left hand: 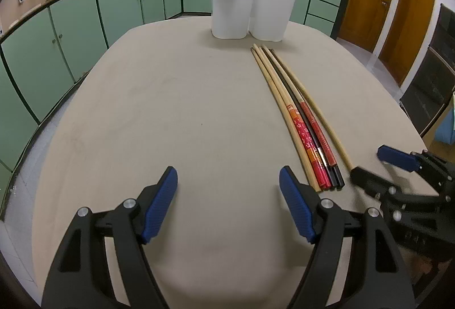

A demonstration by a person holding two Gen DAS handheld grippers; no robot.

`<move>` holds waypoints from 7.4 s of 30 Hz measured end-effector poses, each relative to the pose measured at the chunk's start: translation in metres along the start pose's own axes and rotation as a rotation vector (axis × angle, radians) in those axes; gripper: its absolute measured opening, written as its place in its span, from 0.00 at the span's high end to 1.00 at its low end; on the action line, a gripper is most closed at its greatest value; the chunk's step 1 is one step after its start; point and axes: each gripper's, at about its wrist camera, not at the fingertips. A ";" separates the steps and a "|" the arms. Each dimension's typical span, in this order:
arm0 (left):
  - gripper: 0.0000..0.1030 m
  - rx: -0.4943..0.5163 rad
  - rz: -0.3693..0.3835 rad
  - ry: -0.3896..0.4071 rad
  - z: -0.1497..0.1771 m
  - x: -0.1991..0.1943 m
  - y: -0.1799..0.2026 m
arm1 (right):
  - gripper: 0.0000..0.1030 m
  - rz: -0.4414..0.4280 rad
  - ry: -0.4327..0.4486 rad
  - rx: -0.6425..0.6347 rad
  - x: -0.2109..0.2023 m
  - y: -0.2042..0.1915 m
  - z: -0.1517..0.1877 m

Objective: Organize utensils
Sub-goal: 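Grasp a plain wooden chopstick with the right tool, then grasp another wooden chopstick with the left tool while the right tool holds its chopstick, then lift both chopsticks and carry them over the white holder, then open both tools to drop the chopsticks into the holder, then move the right tool to a black chopstick and close on it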

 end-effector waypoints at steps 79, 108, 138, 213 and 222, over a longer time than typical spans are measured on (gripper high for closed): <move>0.94 0.027 0.068 0.149 -0.027 -0.073 0.016 | 0.94 -0.074 0.154 0.027 -0.065 0.035 -0.031; 0.95 0.122 0.208 0.399 -0.162 -0.153 0.055 | 0.94 -0.110 0.350 -0.131 -0.147 0.083 -0.203; 0.93 0.047 0.144 0.449 -0.299 -0.026 0.090 | 0.94 -0.016 0.324 -0.046 -0.029 0.115 -0.315; 0.36 0.002 -0.018 -0.028 0.008 -0.016 -0.011 | 0.59 -0.019 0.014 -0.005 0.000 -0.001 -0.003; 0.36 -0.007 -0.003 -0.033 0.008 -0.015 -0.006 | 0.67 -0.054 0.026 -0.016 0.001 -0.007 -0.002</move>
Point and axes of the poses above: each gripper's, at about its wrist camera, not at the fingertips, and x roughly the way its jaws point, y to its right, z to its underside, and after that the axes turned 12 degrees about -x, right-handed
